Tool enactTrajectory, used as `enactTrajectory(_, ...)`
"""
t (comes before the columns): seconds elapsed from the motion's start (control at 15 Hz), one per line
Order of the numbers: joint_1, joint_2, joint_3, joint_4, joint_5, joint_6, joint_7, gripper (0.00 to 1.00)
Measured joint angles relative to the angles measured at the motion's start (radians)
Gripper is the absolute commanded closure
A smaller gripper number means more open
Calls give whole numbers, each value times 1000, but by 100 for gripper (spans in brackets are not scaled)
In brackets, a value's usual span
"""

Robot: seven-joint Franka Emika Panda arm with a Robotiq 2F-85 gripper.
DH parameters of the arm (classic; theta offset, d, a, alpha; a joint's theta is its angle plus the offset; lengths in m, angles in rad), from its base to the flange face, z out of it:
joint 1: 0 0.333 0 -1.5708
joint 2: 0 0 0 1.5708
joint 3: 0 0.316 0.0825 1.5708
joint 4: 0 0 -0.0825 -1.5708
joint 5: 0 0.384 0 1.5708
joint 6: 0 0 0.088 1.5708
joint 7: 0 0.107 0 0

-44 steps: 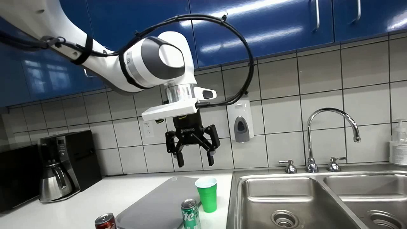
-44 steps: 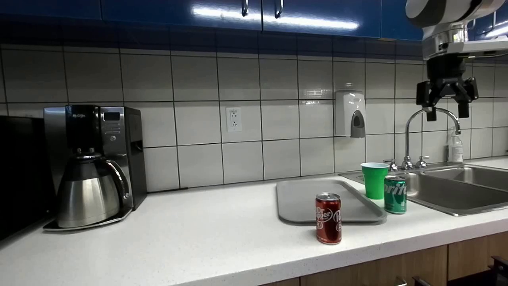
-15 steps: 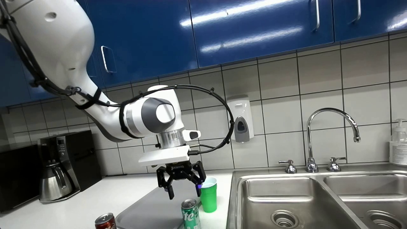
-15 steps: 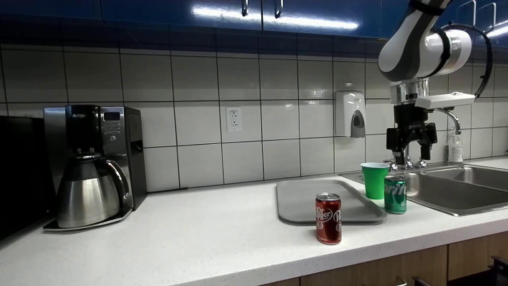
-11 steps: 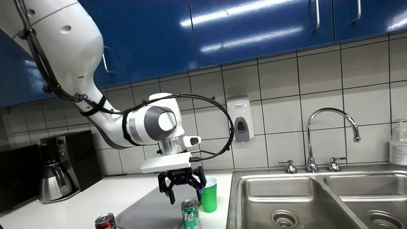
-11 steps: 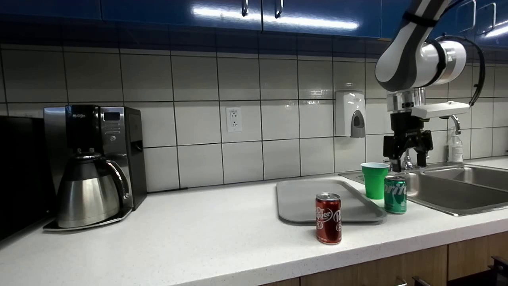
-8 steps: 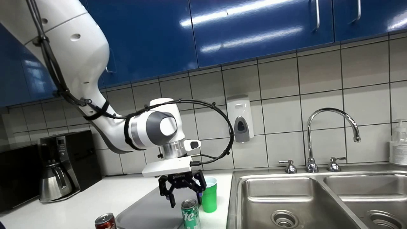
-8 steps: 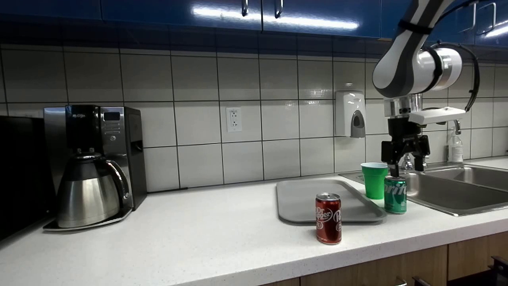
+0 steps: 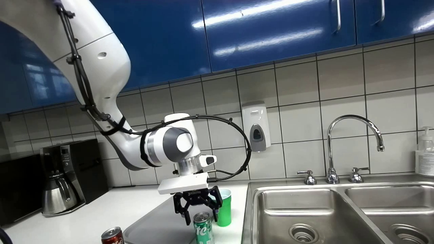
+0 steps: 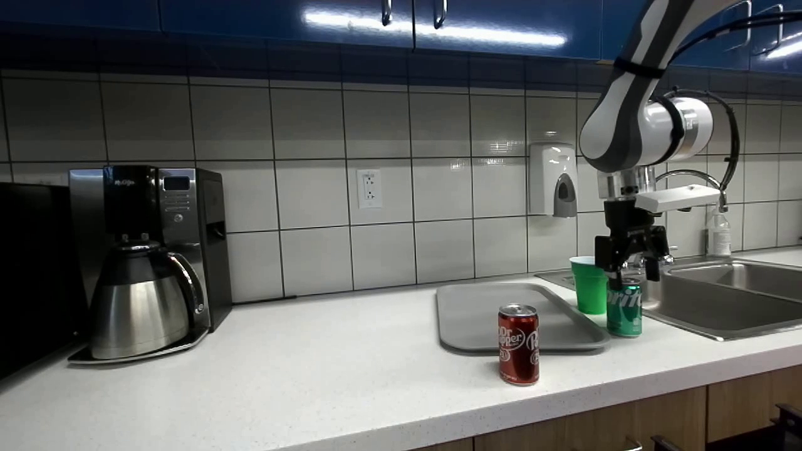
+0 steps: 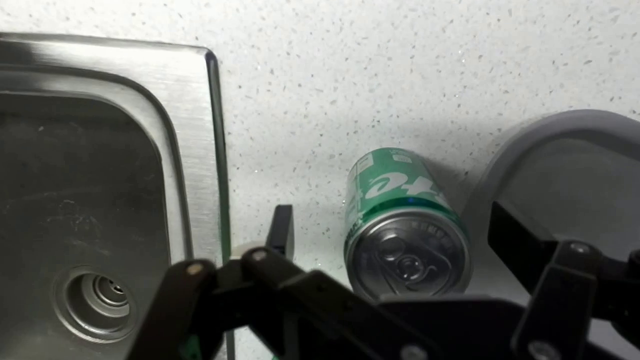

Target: Put the green and red cans on the tray

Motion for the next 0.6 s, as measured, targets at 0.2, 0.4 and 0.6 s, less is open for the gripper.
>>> enactTrajectory(0.2, 0, 41, 6, 24, 1, 12, 0, 0)
enactTrajectory(0.4, 2, 80, 17, 45, 5, 25, 0, 0)
enactTrajectory(0.6, 2, 114, 28, 66, 9, 34, 0, 0)
